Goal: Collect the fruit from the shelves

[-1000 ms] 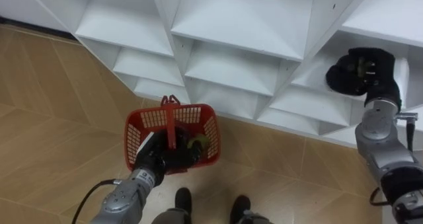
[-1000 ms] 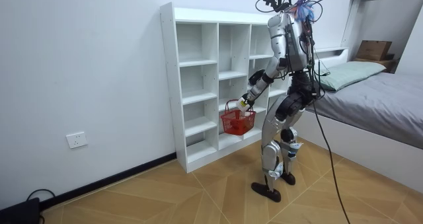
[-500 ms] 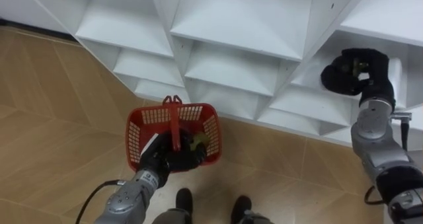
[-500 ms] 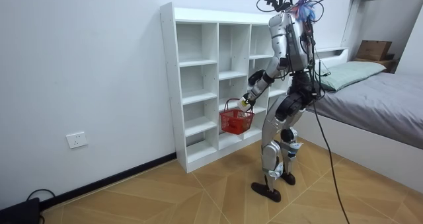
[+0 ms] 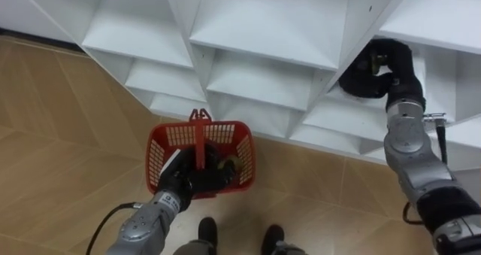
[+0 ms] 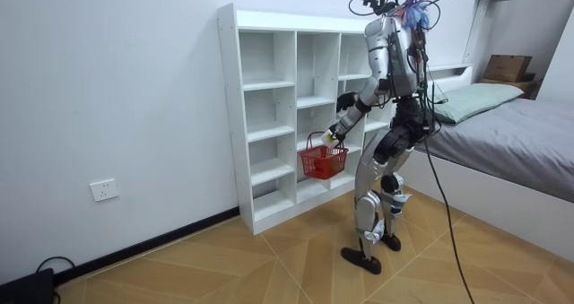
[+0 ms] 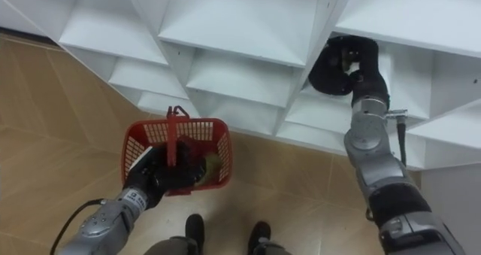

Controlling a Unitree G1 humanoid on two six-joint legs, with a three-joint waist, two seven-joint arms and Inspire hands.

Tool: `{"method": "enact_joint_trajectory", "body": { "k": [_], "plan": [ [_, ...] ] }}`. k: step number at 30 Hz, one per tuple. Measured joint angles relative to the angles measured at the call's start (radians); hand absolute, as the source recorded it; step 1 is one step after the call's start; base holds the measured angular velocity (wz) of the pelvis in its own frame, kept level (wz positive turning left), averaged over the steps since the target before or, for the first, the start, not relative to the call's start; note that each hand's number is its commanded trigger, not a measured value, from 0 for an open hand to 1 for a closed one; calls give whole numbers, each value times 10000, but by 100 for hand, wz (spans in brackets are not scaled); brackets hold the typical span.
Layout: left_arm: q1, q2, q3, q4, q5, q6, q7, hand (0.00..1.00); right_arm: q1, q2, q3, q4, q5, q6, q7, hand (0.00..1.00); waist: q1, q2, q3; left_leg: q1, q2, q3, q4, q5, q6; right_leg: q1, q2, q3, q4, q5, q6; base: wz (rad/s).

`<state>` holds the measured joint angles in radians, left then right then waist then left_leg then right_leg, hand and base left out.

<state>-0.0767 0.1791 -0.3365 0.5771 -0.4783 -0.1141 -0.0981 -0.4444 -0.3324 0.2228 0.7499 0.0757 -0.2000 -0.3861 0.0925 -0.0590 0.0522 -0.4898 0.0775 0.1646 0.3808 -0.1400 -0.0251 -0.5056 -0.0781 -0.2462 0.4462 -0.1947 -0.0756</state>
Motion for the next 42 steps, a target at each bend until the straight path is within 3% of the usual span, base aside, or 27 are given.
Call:
{"method": "enact_joint_trajectory", "body": {
  "k": [3, 5, 8, 11, 19, 24, 32, 42],
  "plan": [
    [43, -55, -19, 20, -6, 0, 10, 100, 496, 78, -12, -561, 267, 8, 313, 100, -82, 25, -26, 150, -2, -3, -10, 0, 0, 146, 13, 48, -22, 12, 8, -4],
    [111, -74, -39, 18, -10, 0, 35, 100, 829, 143, 16, -782, 421, 8, 477, 100, -89, 72, -153, 266, -4, -6, -44, 0, 0, 244, 29, 92, -129, 15, 14, -7],
    [196, -83, -18, -45, -15, -5, 37, 100, 1243, 153, 71, -1268, 423, 13, 724, 100, -80, 228, -279, 486, -5, 46, -91, 0, 0, 388, 53, 213, -159, 30, 24, -12],
    [300, -80, -14, -119, -17, -56, 1, 100, 1650, 167, 322, -1724, 441, -7, 1013, 100, -113, 305, -343, 763, 6, 149, -215, 2, -4, 563, 68, 302, -166, 35, 20, -11],
    [362, -112, -12, -486, -115, -158, -18, 100, 2716, 369, 498, -2589, 430, -71, 1721, 100, -233, 313, -353, 809, 40, 154, -291, 23, -1, 689, 165, 333, -505, 279, 78, -3],
    [444, -191, -17, -487, -118, -204, -16, 100, 3173, 828, 713, -2717, 410, -192, 2401, 100, -353, 319, -357, 828, 36, 223, -369, 42, 37, 788, 225, 425, -745, 446, 164, 0],
    [815, -292, -42, -487, -121, -339, -206, 100, 3912, 922, 915, -3086, 298, -279, 3093, 100, -397, 332, -362, 849, 95, 322, -360, 34, 48, 873, 280, 433, -847, 474, 163, 1],
    [861, -401, -244, -483, -215, -450, -242, 100, 4290, 1066, 1461, -3999, 288, -253, 4298, 100, -578, 632, -443, 845, 144, 368, -382, 28, 48, 831, 346, 522, -864, 495, 134, -2]
  ]
}}
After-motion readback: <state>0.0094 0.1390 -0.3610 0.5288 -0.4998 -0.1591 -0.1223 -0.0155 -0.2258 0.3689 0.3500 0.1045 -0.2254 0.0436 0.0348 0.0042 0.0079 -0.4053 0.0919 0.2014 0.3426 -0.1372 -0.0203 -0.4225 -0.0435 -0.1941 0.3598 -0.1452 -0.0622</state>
